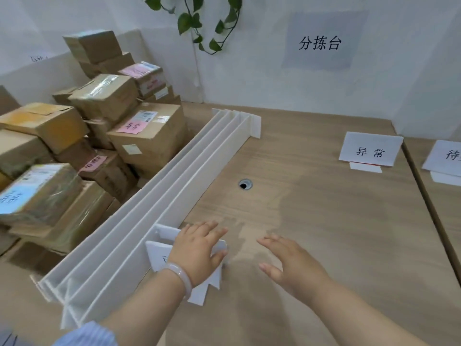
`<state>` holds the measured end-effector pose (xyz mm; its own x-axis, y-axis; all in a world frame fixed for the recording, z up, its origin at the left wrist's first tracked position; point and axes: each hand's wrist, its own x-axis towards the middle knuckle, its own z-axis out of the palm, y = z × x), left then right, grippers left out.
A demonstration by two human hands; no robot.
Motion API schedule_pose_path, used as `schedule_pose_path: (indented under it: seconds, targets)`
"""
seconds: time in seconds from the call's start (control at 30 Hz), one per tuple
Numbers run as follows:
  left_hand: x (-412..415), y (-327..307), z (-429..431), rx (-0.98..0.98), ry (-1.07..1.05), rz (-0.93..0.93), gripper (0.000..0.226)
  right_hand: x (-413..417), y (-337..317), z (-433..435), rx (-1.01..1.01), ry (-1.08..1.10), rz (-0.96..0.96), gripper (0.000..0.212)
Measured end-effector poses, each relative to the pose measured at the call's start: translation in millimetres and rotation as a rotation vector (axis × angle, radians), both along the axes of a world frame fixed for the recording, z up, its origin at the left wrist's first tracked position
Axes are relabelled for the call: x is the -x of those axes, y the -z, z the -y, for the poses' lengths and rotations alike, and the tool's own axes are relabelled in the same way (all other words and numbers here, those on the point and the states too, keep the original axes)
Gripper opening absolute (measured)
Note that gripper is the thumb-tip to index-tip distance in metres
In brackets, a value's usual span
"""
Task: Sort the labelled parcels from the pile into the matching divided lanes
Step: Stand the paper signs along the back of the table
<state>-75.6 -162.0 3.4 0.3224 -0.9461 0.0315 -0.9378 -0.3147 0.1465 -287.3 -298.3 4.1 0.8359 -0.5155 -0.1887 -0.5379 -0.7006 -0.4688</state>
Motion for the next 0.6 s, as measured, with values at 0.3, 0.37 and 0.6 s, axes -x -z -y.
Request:
schedule_pose_path:
  seconds: [0.3, 0.37, 0.6]
  targets:
    - [-75.6, 11.2, -53.8, -0.036, -0.125, -0.061, 0.045, -73.1, 11.5, -52.5, -0.026, -0.100, 0.002, 0.054]
    - [-85.9, 15.7, -54.9, -0.012, -0.120, -0.091, 0.044, -87.4, 15.6, -58.0, -0.020, -0.100, 0.019, 0.052]
    - [-105.5, 24.8, -36.5, -0.037, -0.038, -0.119, 0.042, -106.5, 28.7, -56.5, 0.227, -0.076, 0.099, 0.036]
